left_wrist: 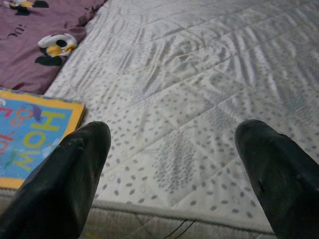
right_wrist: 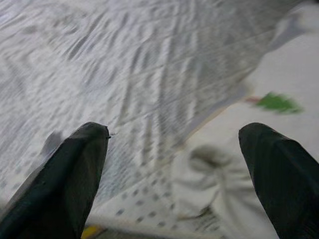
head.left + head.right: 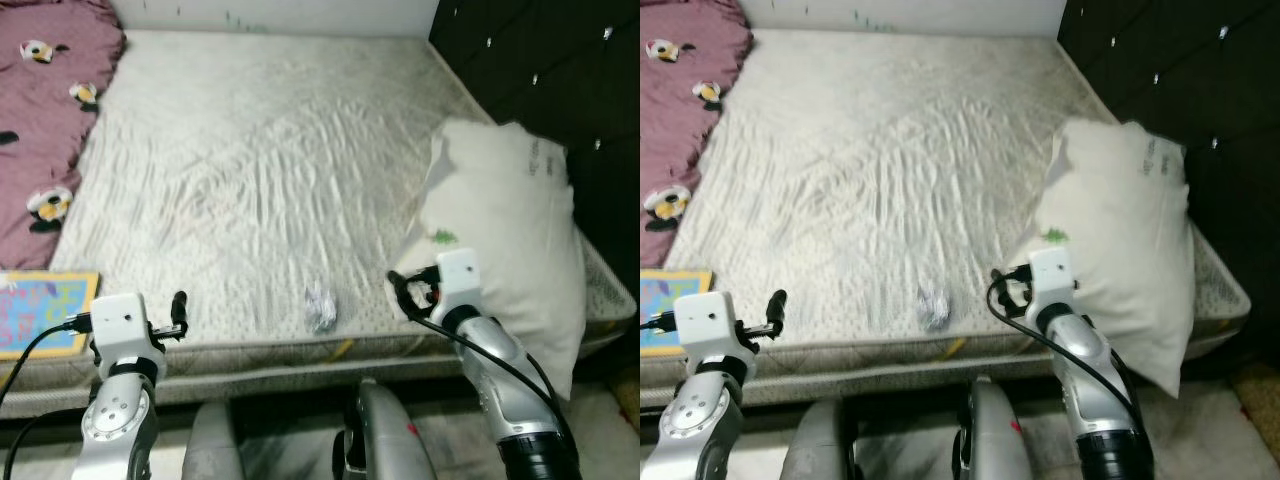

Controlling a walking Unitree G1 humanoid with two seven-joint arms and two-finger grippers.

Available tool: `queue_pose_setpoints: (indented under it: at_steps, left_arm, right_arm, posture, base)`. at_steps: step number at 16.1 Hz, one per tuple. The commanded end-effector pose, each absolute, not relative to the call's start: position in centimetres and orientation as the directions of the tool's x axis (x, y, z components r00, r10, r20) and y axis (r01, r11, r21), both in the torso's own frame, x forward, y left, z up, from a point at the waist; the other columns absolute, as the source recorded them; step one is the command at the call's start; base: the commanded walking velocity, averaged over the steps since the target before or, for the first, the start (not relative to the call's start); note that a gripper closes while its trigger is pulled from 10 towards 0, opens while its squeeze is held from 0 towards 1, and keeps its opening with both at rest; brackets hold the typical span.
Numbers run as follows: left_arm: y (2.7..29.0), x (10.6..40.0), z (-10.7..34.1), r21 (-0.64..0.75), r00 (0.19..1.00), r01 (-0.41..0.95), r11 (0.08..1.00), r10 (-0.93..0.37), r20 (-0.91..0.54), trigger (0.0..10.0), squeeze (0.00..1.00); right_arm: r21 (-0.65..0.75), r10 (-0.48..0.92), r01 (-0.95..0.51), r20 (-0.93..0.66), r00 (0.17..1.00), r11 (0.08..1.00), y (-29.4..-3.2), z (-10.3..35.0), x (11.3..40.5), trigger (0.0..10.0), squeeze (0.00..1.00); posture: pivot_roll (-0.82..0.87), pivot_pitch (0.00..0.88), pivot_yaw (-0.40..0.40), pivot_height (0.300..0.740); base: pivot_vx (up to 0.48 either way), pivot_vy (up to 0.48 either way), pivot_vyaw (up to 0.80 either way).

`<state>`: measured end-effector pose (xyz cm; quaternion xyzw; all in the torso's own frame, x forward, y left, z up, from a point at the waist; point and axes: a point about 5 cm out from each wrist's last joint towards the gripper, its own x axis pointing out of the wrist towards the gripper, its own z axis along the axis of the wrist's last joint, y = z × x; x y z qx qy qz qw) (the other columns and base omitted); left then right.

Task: Clean up the room

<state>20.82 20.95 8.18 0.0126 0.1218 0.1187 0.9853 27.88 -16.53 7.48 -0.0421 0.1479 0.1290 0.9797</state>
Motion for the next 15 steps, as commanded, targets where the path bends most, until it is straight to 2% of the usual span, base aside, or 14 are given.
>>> queue_pose_setpoints:
  at_steps: [1, 8, 13, 15]
  left_arm:
    - [21.3, 20.6, 8.5, 0.076, 0.942, -0.227, 0.971, 0.239, -0.237, 10.0, 0.00]
    - [21.6, 21.2, 9.8, 0.112, 0.937, -0.263, 0.958, 0.281, -0.209, 10.0, 0.00]
    - [21.9, 20.2, 9.0, 0.137, 0.919, -0.293, 0.946, 0.318, -0.234, 10.0, 0.00]
    - [21.6, 20.1, 8.9, 0.125, 0.919, -0.288, 0.949, 0.311, -0.243, 10.0, 0.00]
  right_arm:
    - [-0.039, 0.287, -0.313, -0.308, 0.907, 0.949, -16.3, 7.5, 28.1, 10.0, 0.00]
    - [-0.028, 0.335, -0.363, -0.320, 0.886, 0.932, -15.1, 7.7, 29.7, 10.0, 0.00]
    - [0.000, 0.452, -0.480, -0.335, 0.827, 0.878, -12.4, 7.4, 30.1, 10.0, 0.00]
    - [0.029, 0.584, -0.617, -0.362, 0.727, 0.786, -10.5, 7.0, 29.3, 10.0, 0.00]
  posture:
    - [0.03, 0.106, -0.060, 0.553]
    - [0.06, 0.120, -0.057, 0.553]
    - [0.06, 0.099, -0.065, 0.553]
    - [0.07, 0.098, -0.067, 0.553]
  base:
    - [0.000, 0.000, 0.00]
    - [0.000, 0.000, 0.00]
    - [0.000, 0.000, 0.00]
    - [0.000, 0.000, 0.00]
